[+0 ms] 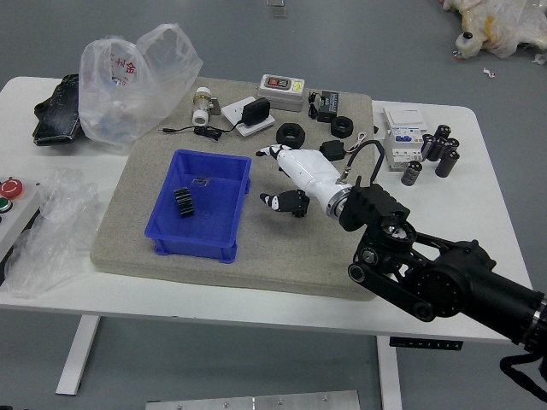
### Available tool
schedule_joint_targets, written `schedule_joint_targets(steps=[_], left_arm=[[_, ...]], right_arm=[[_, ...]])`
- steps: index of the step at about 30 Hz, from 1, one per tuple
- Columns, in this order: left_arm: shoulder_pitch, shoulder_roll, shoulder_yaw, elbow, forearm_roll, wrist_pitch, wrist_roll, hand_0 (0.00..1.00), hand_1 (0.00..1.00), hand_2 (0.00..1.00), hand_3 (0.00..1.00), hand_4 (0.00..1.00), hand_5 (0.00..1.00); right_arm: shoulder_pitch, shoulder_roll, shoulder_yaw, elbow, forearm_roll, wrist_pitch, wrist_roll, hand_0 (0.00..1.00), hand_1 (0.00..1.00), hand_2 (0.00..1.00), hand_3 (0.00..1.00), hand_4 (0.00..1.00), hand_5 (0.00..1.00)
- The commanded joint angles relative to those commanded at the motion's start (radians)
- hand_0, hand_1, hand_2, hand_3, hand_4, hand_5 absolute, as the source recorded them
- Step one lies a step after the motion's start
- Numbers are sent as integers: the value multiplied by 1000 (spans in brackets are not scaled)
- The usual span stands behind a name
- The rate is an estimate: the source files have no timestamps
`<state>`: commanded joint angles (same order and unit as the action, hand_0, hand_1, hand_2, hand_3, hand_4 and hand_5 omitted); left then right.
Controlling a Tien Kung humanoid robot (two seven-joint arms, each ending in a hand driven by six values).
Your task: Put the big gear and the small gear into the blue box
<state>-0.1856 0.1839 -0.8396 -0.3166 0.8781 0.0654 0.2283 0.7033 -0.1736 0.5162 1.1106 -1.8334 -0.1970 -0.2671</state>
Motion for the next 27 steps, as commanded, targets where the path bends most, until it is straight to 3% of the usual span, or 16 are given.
schedule_joint_targets(steps=[13, 14, 19, 20, 25, 26, 27], left_arm=[[-2, 0, 5, 1, -4, 0, -3, 584, 533, 536, 643, 661, 162], [-3, 0, 5, 1, -4, -1, -3, 584, 533, 536, 643, 661, 162], [-3, 0, 7, 1, -6, -1, -3, 584, 533, 536, 643, 661, 162], [-3, 0, 7, 1, -6, -1, -4, 583, 533, 535, 643, 661, 162], [-4, 0, 9, 1, -9, 0, -6, 583, 533, 535, 643, 661, 162], [-4, 0, 10, 1, -9, 0, -7, 584, 532, 535, 644, 661, 162], [-5, 0, 13, 2, -11, 0, -8, 584, 532, 535, 644, 661, 162]], right_arm=[[-26, 3, -25, -75, 26, 27, -11, 315, 614, 801, 791, 706, 233], [-26, 2, -26, -77, 25, 28, -12, 292, 558, 661, 699, 470, 172], [-28, -1, -33, -81, 18, 6, -11, 292, 558, 661, 699, 470, 172], [-28, -2, -34, -81, 17, -2, -10, 204, 409, 420, 512, 2, 58], [-29, -4, -42, -80, 8, -25, -11, 204, 409, 420, 512, 2, 58], [-29, -4, -44, -81, 6, -26, -12, 187, 369, 334, 406, 2, 2], [-30, -5, -47, -81, 4, -27, -13, 187, 369, 334, 406, 2, 2]])
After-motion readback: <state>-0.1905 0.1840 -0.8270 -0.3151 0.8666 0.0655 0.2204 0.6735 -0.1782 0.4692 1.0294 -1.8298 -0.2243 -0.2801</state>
